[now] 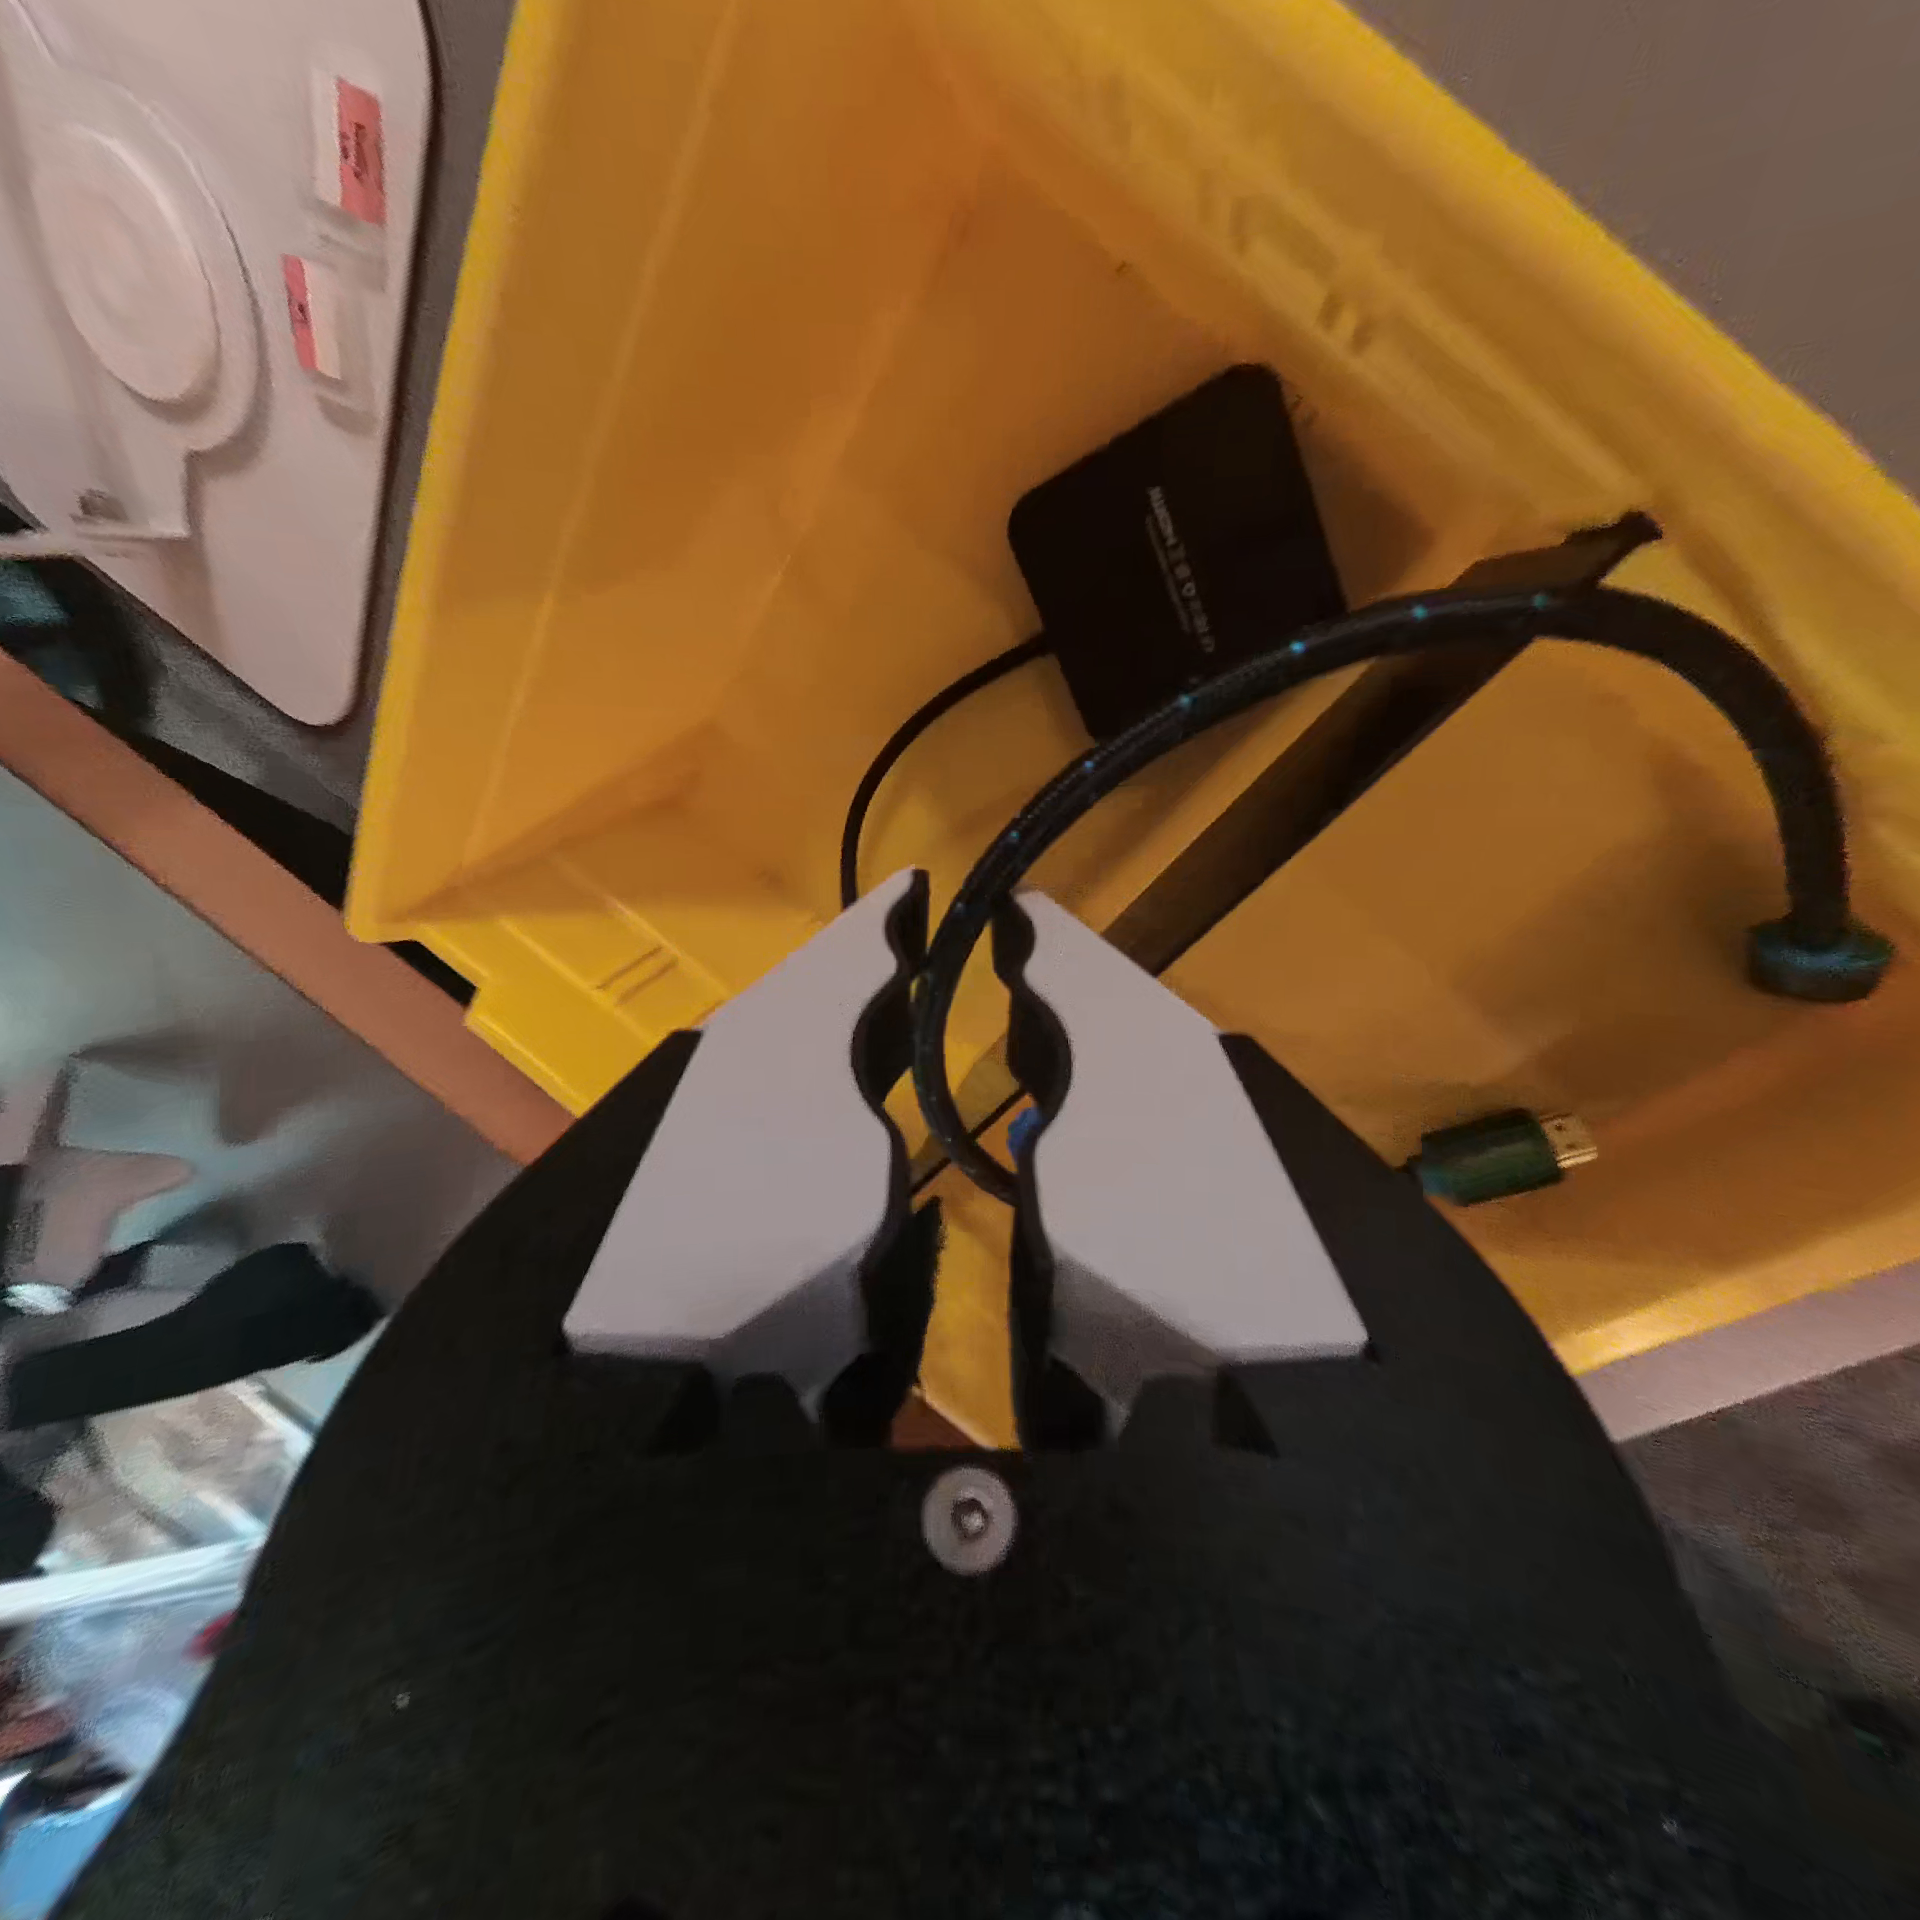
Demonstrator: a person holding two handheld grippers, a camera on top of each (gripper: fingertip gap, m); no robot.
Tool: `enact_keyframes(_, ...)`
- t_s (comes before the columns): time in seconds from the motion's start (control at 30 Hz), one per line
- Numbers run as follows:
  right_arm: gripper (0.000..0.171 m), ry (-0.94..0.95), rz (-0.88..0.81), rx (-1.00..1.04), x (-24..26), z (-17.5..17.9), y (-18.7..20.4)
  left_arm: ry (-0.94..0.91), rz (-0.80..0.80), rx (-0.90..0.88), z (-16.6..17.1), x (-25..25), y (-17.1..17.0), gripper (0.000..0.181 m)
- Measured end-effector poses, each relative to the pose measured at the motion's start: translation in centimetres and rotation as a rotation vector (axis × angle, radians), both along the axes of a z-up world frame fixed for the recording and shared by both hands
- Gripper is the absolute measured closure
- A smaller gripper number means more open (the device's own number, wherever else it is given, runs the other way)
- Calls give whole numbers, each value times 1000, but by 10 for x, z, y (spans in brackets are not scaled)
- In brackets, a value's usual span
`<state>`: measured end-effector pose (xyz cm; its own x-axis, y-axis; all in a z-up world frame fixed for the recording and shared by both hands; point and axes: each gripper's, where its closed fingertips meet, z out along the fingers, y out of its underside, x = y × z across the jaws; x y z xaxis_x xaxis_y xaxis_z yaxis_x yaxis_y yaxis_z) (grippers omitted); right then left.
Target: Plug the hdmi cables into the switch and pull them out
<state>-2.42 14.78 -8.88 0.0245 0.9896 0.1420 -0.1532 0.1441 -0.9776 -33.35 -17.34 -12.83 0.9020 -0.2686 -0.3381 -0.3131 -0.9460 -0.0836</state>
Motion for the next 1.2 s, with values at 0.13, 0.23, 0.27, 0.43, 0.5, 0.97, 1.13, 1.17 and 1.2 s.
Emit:
enact_keyframes(0.13,117,-2,3,-2,0,0,-1,141,-52,4,24,0,-4,175)
enact_keyframes(0.23,118,-2,3,-7,0,0,0,235,-40,48,55,6,-10,176)
enact_keyframes(0.27,118,-3,4,-9,0,-1,0,274,-34,75,67,8,-12,177)
enact_keyframes(0.43,120,-5,8,-15,0,-1,-1,460,-9,210,123,27,-21,178)
enact_keyframes(0.5,121,-5,9,-16,0,-1,-1,517,2,237,141,34,-25,178)
enact_keyframes(0.97,123,-4,6,-21,1,-1,0,349,-46,646,221,115,34,178)
enact_keyframes(1.13,124,-2,4,-24,2,0,1,-57,-121,616,165,174,87,178)
enact_keyframes(1.17,124,-1,3,-24,2,0,1,-117,-121,580,149,182,95,178)
enact_keyframes(1.2,124,-1,3,-24,2,0,2,-171,-117,542,131,188,103,178)
